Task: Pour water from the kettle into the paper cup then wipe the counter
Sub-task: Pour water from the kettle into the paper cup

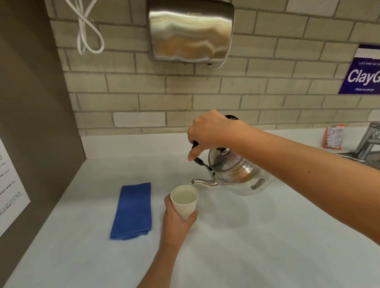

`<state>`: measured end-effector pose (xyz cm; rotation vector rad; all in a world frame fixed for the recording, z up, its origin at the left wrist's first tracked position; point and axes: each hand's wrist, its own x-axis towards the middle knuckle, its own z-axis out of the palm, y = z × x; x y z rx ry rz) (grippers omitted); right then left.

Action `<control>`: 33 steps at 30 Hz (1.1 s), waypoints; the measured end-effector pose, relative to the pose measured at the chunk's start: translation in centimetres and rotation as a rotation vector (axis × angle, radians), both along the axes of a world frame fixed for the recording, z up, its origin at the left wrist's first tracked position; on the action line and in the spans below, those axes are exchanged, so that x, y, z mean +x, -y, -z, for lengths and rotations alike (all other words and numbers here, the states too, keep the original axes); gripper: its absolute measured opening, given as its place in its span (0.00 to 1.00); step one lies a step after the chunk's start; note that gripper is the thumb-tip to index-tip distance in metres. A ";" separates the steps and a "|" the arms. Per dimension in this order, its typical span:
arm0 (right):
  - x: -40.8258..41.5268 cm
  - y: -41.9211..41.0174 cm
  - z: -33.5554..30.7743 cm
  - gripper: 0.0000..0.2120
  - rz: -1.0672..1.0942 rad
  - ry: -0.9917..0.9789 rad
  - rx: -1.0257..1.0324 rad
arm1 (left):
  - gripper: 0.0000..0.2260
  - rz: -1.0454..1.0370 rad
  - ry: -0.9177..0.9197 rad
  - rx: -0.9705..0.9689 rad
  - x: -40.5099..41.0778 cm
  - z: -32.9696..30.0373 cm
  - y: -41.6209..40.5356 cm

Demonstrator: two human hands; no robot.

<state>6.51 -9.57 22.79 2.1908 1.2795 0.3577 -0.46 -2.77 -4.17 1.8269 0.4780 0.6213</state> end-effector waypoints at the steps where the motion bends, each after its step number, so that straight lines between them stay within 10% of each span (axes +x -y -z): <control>1: 0.0 0.0 0.0 0.30 -0.001 0.004 -0.001 | 0.36 0.002 0.003 0.001 0.0 0.0 0.0; 24: 0.7 -0.1 0.5 0.29 -0.013 0.028 -0.012 | 0.36 0.016 0.023 -0.005 -0.2 -0.3 0.1; 33: 6.4 2.8 1.3 0.24 0.108 -0.217 0.315 | 0.36 0.011 0.037 -0.015 -0.2 -0.1 0.1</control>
